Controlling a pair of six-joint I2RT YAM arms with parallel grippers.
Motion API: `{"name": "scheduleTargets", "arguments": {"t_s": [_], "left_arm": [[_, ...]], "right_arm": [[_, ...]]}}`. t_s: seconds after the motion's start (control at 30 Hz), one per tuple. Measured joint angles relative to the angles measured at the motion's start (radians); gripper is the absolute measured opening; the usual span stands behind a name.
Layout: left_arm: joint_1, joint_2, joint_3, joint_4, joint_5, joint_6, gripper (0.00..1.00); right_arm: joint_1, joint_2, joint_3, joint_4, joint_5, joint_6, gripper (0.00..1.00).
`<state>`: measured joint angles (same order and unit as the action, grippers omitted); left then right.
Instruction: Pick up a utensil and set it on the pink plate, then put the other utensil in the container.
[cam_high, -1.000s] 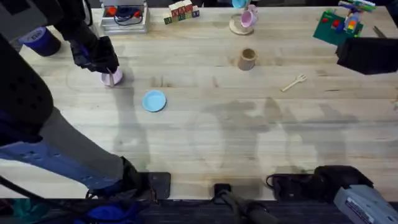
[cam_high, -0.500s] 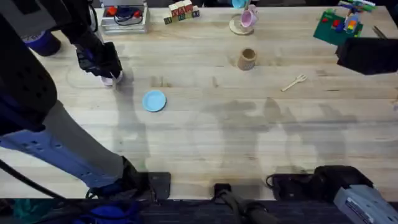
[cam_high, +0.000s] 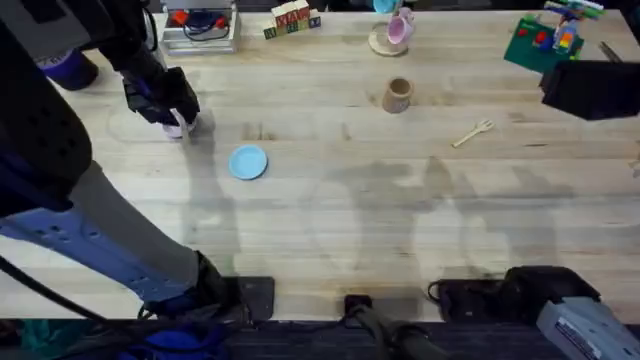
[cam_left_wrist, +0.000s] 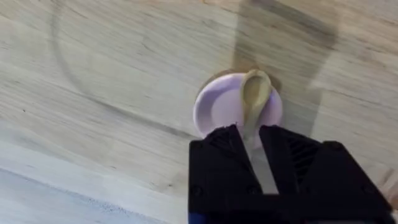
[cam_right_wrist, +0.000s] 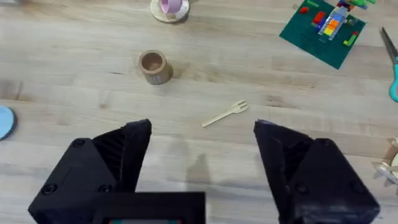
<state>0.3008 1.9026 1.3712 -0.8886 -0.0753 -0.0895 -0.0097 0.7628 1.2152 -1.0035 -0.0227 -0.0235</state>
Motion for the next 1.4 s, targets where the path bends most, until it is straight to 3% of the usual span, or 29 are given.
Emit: {"name": "scheduleTargets", "arguments": {"t_s": [0.73,1.23,1.4], "left_arm": [[0.000,0.000,0.006,-0.035,0.013,0.000,0.291],[0.000,0.000,0.188,-0.191,0.041,0.000,0.438],[0.000,0.000,0.228,-0.224,0.057,0.000,0.543]], "right_arm": [[0.000,0.000,0.000,0.000,0.000,0.000,0.995],[0.000,0.000,0.000,0.000,0.000,0.000,0.995],[0.000,0.000,0.000,0.000,0.000,0.000,0.996]]}}
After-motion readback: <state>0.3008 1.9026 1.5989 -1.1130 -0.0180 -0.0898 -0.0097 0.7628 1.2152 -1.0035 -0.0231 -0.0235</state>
